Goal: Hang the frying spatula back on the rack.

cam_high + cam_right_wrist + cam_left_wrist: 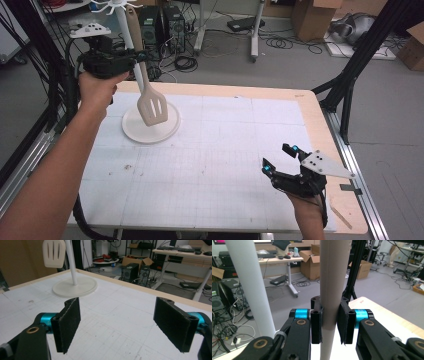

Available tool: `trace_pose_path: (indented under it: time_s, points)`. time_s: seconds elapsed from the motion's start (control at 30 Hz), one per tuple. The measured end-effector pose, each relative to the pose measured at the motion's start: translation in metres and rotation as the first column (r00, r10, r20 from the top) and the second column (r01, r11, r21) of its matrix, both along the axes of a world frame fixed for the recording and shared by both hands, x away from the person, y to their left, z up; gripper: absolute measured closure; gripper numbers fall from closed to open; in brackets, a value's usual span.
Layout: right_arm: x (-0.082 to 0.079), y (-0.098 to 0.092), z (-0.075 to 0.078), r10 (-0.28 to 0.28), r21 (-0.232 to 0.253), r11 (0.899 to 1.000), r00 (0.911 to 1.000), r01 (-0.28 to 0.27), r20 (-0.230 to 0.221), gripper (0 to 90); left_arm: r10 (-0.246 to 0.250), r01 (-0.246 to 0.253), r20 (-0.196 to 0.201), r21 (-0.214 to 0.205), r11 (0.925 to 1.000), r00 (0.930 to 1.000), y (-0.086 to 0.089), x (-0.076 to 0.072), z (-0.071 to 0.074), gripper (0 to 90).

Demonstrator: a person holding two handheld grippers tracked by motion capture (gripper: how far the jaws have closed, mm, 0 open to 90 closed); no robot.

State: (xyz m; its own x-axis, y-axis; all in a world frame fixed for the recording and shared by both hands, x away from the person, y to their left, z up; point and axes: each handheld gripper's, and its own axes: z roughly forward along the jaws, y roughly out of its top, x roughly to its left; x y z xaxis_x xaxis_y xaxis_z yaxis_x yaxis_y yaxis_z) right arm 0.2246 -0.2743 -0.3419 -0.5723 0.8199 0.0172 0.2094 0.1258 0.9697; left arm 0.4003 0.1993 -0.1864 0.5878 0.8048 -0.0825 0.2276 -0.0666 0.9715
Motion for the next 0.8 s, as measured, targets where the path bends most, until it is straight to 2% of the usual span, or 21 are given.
trace_pose_path:
  time_s: [0.13, 0.5, 0.8]
  points:
    - [0.000, 0.001, 0.000, 0.006, -0.002, 1.000, 1.0000, -0.006, 0.006, 20.6, 0.005, -0.005, -0.018, 0.017, 0.9998, 0.9998, -0.001, 0.005, -0.001, 75.2]
    - [0.000, 0.002, 0.000, 0.016, 0.004, 1.000, 0.9999, -0.016, 0.004, 20.6, 0.041, -0.040, -0.043, 0.008, 0.9992, 0.9983, 0.003, 0.013, -0.005, 75.2]
    - [-0.001, 0.001, 0.000, 0.017, 0.003, 1.000, 0.9998, -0.017, 0.000, 20.6, 0.084, -0.082, -0.050, 0.031, 0.9961, 0.9953, 0.005, 0.015, -0.008, 75.1]
